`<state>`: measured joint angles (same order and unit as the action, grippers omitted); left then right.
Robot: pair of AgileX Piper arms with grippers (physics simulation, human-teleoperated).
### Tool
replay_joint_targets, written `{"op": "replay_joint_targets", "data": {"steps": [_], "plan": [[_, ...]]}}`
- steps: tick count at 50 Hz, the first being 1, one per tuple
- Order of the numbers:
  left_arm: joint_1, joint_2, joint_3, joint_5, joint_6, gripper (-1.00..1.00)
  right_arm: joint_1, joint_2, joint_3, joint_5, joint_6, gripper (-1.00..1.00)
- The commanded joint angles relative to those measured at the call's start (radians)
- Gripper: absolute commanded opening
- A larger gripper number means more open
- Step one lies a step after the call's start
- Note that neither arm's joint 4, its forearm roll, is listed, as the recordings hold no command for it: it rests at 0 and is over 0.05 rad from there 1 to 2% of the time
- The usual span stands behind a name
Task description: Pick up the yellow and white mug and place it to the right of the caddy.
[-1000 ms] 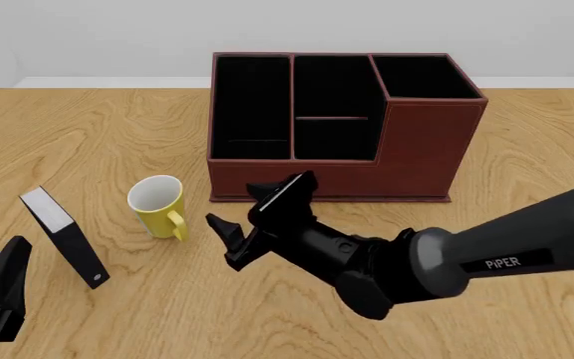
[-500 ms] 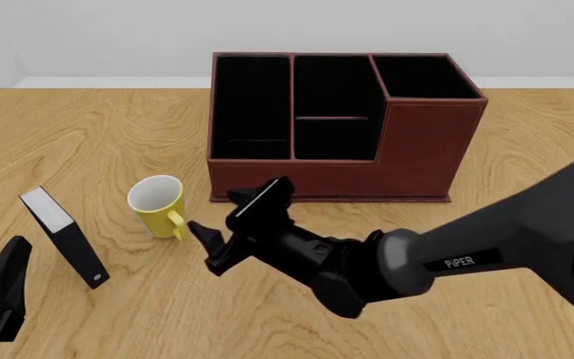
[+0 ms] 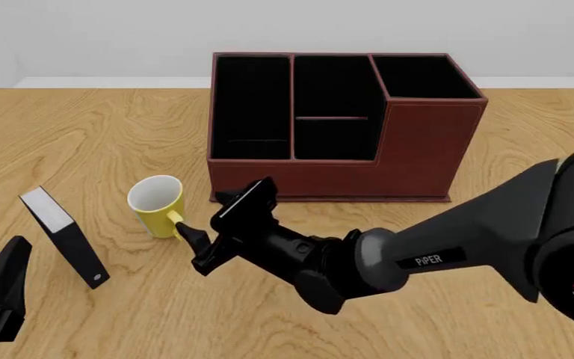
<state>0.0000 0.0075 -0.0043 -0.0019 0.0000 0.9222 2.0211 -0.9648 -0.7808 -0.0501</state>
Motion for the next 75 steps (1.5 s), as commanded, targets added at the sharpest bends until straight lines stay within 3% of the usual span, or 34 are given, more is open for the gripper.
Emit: {"op": "replay_joint_targets", "data": {"steps": [1,75], "plan": [[0.0,0.0,0.0,0.0,0.0,1.0,0.002,0.031,-0.033,0.008,0.002,1.0],[0.0,0.0,0.0,0.0,0.0,1.0,0.011,0.26,-0.276,0.064,0.05,1.0]]}}
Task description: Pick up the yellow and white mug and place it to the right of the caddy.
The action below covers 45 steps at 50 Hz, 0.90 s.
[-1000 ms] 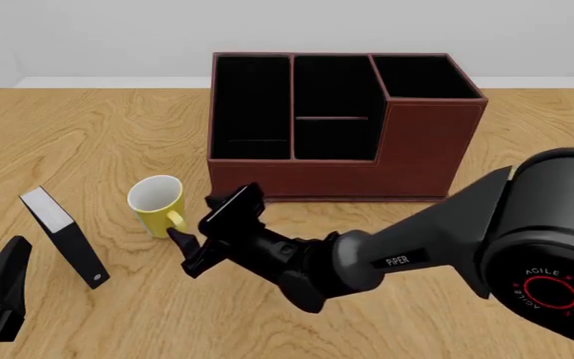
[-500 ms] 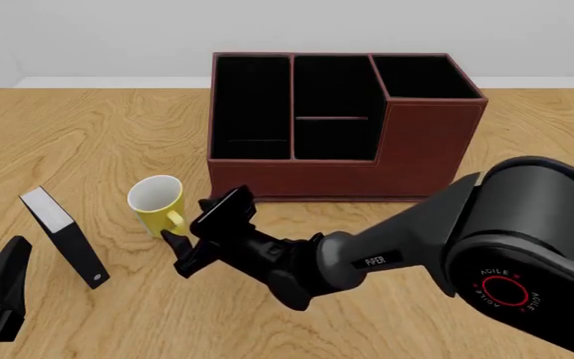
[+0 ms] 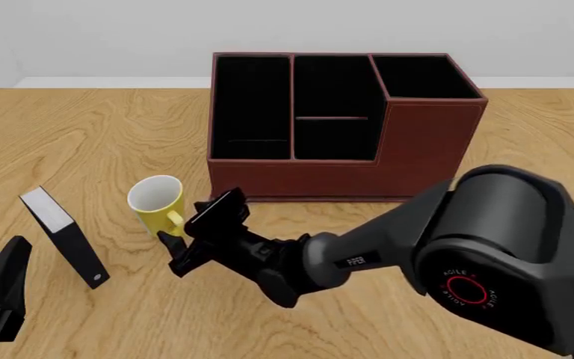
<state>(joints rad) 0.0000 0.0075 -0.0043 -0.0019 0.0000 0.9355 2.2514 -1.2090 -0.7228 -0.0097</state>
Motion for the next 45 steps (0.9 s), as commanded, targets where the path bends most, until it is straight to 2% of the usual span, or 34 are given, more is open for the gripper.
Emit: {"op": "replay_joint_targets", "data": {"steps": [1,29,30,45], "plan": [[0.0,0.0,0.0,0.0,0.0,1.0,-0.002,0.032,-0.034,0.007,0.013,1.0],[0.0,0.0,0.0,0.0,0.0,1.0,0.008,0.093,-0.092,0.013,0.033,1.0],[0.0,0.0,0.0,0.0,0.0,1.0,0.008,0.093,-0.091,0.013,0.033,-1.0],[0.0,0.0,0.0,0.0,0.0,1.0,0.01,0.07,-0.06,-0.006,0.035,-1.0]]}}
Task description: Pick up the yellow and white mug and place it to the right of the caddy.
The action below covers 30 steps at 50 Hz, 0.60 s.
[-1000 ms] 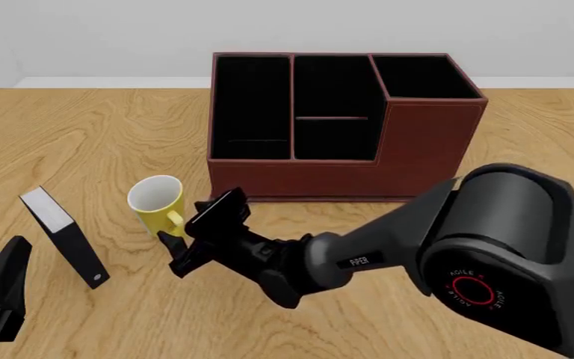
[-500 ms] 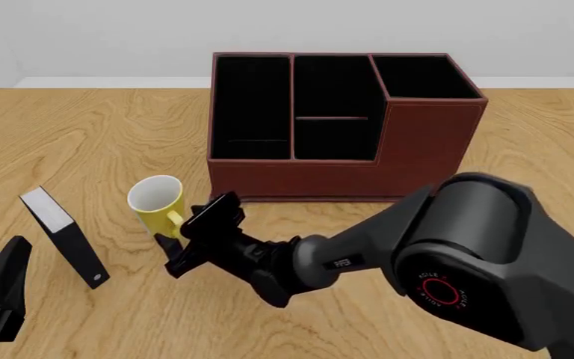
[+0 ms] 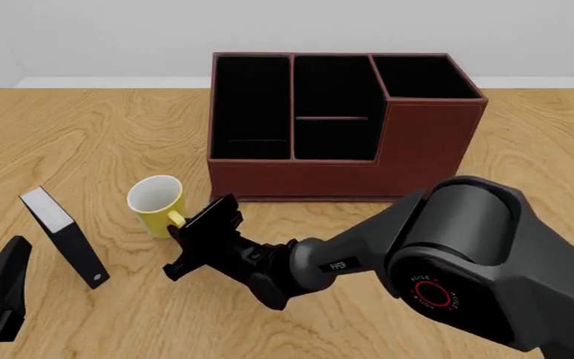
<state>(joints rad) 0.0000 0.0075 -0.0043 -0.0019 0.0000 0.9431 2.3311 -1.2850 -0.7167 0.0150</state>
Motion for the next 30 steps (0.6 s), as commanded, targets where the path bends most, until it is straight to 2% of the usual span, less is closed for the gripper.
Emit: {"op": "replay_joint_targets", "data": {"steps": [1,30], "plan": [[0.0,0.0,0.0,0.0,0.0,1.0,0.003,-0.011,0.017,-0.012,0.009,-1.0],[0.0,0.0,0.0,0.0,0.0,1.0,0.015,-0.128,0.123,-0.063,-0.026,-1.0]]}}
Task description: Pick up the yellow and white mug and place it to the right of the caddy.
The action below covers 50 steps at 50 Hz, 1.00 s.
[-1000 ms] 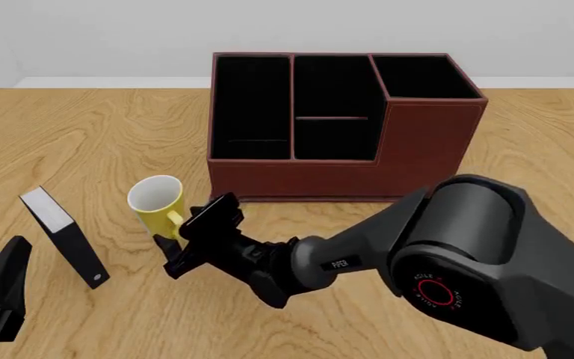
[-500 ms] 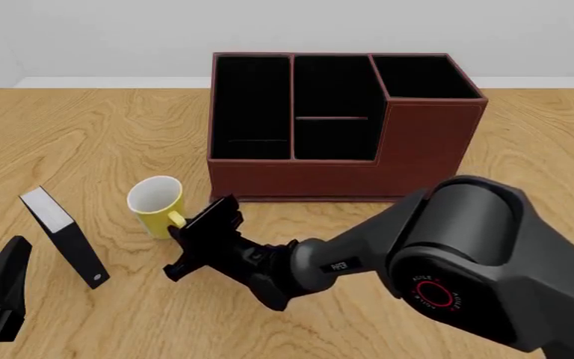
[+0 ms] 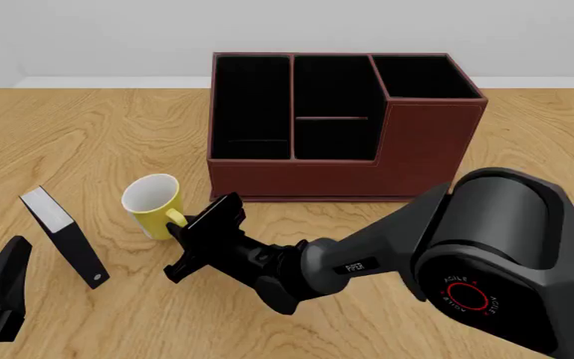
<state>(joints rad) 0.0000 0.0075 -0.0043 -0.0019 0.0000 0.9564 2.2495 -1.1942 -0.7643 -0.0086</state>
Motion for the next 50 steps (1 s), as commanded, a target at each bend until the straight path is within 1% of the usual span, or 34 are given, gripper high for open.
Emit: {"op": "replay_joint_targets", "data": {"steps": [1,13,23,34,48,50], "plan": [[0.0,0.0,0.0,0.0,0.0,1.0,0.002,-0.048,0.034,-0.015,-0.003,-1.0],[0.0,0.0,0.0,0.0,0.0,1.0,-0.008,-0.129,0.098,-0.033,-0.017,-1.0],[0.0,0.0,0.0,0.0,0.0,1.0,-0.01,-0.221,0.16,-0.043,-0.045,-1.0],[0.0,0.0,0.0,0.0,0.0,1.0,-0.006,-0.304,0.186,-0.012,-0.059,-1.0],[0.0,0.0,0.0,0.0,0.0,1.0,-0.013,-0.417,0.244,0.007,-0.097,-1.0],[0.0,0.0,0.0,0.0,0.0,1.0,-0.015,-0.432,0.248,0.016,-0.093,-1.0]]}}
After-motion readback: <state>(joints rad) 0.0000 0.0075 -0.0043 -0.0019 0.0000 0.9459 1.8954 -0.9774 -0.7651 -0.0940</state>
